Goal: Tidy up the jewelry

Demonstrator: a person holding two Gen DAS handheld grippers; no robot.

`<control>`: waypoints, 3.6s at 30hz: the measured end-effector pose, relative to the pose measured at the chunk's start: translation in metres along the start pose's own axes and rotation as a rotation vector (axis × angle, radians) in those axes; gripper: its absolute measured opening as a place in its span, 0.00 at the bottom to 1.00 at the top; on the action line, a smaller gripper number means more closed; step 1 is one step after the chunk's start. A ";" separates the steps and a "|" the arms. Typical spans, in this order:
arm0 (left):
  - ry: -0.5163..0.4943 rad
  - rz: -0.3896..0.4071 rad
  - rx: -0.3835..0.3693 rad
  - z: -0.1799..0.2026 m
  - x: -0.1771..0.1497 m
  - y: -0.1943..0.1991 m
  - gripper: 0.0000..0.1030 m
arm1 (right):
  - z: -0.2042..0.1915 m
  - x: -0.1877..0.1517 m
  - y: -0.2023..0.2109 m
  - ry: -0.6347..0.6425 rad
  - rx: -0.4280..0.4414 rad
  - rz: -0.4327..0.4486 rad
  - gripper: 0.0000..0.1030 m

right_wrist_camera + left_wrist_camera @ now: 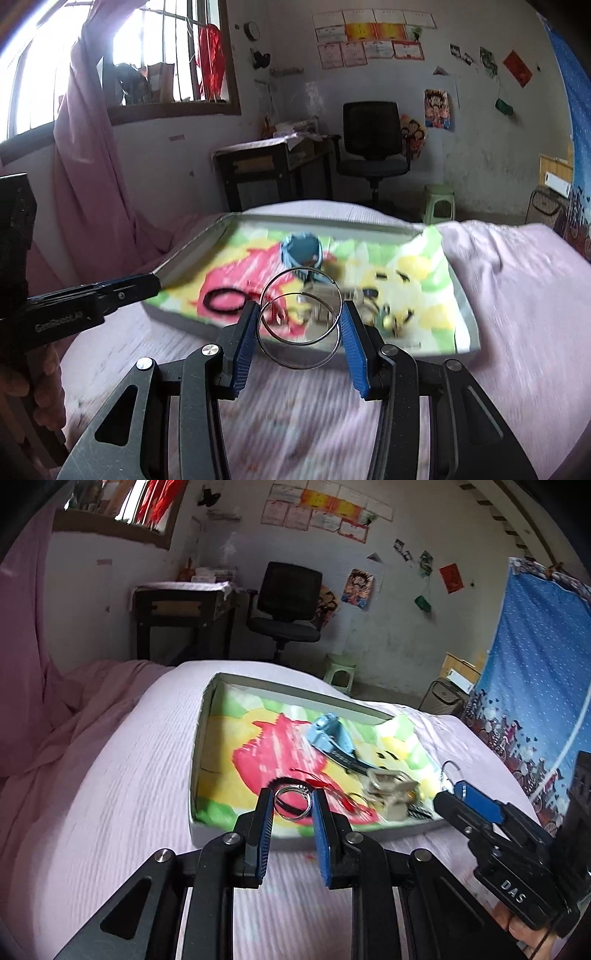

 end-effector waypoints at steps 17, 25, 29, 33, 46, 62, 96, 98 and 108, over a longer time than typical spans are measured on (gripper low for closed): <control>-0.047 -0.098 0.057 0.004 0.006 -0.053 0.19 | -0.014 0.006 -0.057 0.104 -0.059 -0.051 0.39; -0.043 -0.125 0.035 0.002 0.005 -0.057 0.20 | -0.019 0.007 -0.056 0.125 -0.076 -0.058 0.39; -0.045 -0.126 0.034 0.002 0.005 -0.057 0.20 | -0.019 0.007 -0.056 0.123 -0.075 -0.057 0.39; -0.039 -0.126 0.015 -0.001 0.006 -0.054 0.20 | -0.018 0.008 -0.055 0.120 -0.071 -0.051 0.39; -0.018 -0.038 0.004 -0.002 0.005 -0.028 0.52 | -0.017 0.014 -0.029 0.108 -0.057 0.022 0.47; -0.032 0.158 0.093 0.002 -0.009 0.036 0.95 | -0.002 0.017 0.013 0.024 -0.060 0.091 0.87; -0.027 0.301 0.149 0.014 -0.095 0.148 1.00 | -0.009 -0.037 0.130 -0.012 -0.052 0.163 0.99; -0.025 0.306 0.147 0.014 -0.101 0.153 1.00 | -0.009 -0.041 0.136 -0.017 -0.058 0.160 0.99; -0.042 0.327 0.168 0.019 -0.142 0.173 1.00 | -0.012 -0.070 0.160 -0.015 -0.098 0.145 0.99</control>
Point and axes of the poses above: each gripper's, at about its wrist camera, not at the fingertips, and y roughly against the way its jaws point, z to its right, x to its top, the point moved 1 cm from there along -y, roughly the way its jaws point, and after that the axes turned 5 degrees about x, right-handed, at the moved point
